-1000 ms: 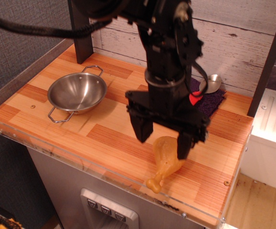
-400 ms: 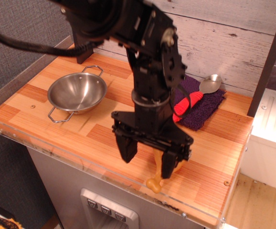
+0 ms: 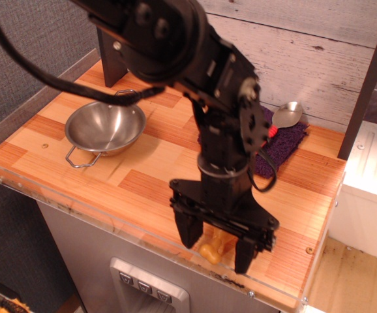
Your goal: Place the leg piece in the pan.
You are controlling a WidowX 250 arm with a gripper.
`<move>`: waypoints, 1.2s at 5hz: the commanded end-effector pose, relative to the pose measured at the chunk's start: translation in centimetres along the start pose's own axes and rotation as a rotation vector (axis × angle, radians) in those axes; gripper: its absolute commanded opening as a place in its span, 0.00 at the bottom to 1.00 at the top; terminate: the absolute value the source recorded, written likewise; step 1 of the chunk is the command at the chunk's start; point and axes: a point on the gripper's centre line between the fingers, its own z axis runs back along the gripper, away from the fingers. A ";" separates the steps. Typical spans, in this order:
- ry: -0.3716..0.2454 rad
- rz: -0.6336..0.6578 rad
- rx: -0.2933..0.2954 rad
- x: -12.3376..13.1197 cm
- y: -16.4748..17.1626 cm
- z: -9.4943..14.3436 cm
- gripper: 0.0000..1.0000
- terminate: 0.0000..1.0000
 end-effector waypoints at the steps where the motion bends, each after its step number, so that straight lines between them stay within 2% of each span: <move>1: -0.025 -0.027 0.002 0.4 -0.2 0.1 0.00 0.00; 2: -0.027 -0.051 -0.005 0.4 0.3 0.8 0.00 0.00; 3: -0.077 -0.073 -0.012 0.8 1.3 3.1 0.00 0.00; 4: -0.155 -0.051 -0.043 1.4 3.6 6.1 0.00 0.00; 5: -0.136 -0.034 -0.058 1.8 5.4 6.5 0.00 0.00; 6: -0.102 -0.119 -0.065 2.3 5.3 5.8 1.00 0.00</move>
